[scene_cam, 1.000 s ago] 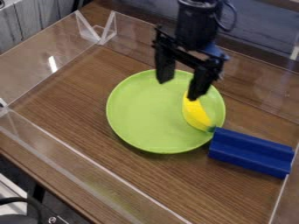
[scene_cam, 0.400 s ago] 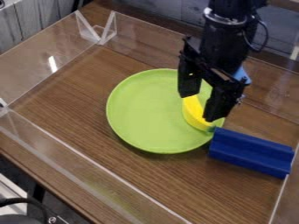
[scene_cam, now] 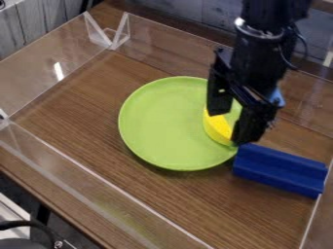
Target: Put the blue object in the green plate
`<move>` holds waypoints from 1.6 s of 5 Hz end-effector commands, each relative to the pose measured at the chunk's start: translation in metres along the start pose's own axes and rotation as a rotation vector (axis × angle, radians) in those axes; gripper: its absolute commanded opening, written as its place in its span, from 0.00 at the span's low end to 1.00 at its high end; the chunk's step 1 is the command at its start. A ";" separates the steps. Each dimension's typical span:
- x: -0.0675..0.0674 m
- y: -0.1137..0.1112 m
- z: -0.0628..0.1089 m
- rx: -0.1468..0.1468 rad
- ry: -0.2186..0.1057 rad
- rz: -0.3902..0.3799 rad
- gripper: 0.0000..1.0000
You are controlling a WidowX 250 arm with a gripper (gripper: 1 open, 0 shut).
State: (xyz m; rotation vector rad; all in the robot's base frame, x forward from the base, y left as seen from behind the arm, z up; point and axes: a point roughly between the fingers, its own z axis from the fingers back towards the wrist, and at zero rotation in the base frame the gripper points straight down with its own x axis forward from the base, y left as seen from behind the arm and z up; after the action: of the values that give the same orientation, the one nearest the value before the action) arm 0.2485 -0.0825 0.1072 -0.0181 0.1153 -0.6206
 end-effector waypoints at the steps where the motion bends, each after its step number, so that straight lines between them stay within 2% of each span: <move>1: 0.004 -0.013 0.014 0.053 -0.073 -0.137 1.00; 2: 0.007 -0.025 0.008 0.080 -0.091 -0.207 1.00; 3: 0.009 -0.028 -0.001 0.106 -0.118 -0.236 1.00; 6: 0.016 -0.031 -0.019 0.128 -0.222 -0.277 1.00; 8: 0.021 -0.033 -0.033 0.129 -0.267 -0.293 1.00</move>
State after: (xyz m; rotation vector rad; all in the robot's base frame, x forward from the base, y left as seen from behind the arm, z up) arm 0.2390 -0.1169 0.0643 0.0083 -0.1446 -0.9035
